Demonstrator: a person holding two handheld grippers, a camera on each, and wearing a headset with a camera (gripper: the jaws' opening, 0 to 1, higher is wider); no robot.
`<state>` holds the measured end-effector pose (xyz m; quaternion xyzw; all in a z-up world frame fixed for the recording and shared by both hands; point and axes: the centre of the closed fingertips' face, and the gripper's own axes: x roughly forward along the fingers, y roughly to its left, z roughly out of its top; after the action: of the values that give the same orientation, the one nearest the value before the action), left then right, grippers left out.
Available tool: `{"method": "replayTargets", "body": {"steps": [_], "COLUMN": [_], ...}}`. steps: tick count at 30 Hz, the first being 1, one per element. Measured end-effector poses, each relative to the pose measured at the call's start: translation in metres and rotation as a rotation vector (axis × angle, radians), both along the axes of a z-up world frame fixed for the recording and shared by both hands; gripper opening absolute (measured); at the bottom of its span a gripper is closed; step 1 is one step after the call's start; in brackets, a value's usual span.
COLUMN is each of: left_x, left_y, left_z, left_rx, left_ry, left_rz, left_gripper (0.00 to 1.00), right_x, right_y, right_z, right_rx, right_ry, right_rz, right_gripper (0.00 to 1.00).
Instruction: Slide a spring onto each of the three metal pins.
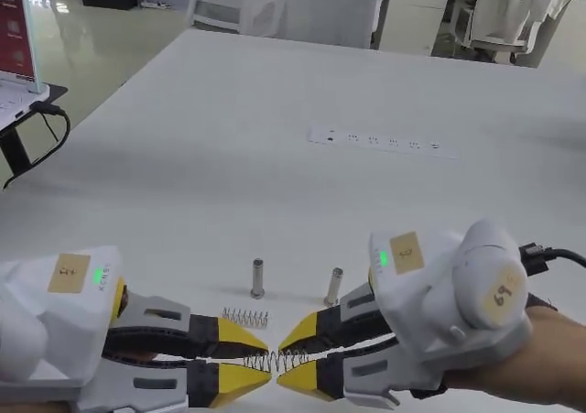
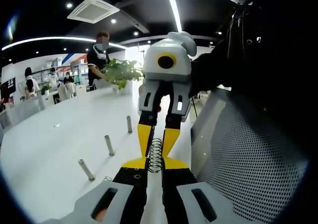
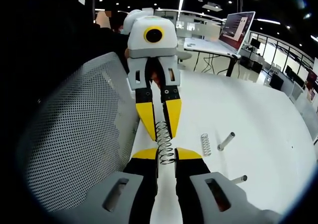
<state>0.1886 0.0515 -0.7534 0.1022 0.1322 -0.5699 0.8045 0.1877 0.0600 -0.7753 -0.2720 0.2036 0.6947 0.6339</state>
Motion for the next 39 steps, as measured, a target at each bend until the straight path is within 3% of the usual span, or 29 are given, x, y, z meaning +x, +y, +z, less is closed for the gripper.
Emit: {"method": "replayTargets", "body": {"steps": [17, 39], "left_x": [0.001, -0.002], "left_y": [-0.001, -0.003], "left_z": [0.003, -0.003], "left_rx": [-0.009, 0.029], "left_ry": [-0.003, -0.010], "left_rz": [0.003, -0.017], "left_gripper": [0.02, 0.04], "right_x": [0.002, -0.008], "right_y": [-0.001, -0.001], "right_z": [-0.002, 0.016], "right_rx": [0.002, -0.007], "right_ry": [-0.005, 0.026], "right_rz": [-0.010, 0.000], "right_gripper": [0.09, 0.09]}}
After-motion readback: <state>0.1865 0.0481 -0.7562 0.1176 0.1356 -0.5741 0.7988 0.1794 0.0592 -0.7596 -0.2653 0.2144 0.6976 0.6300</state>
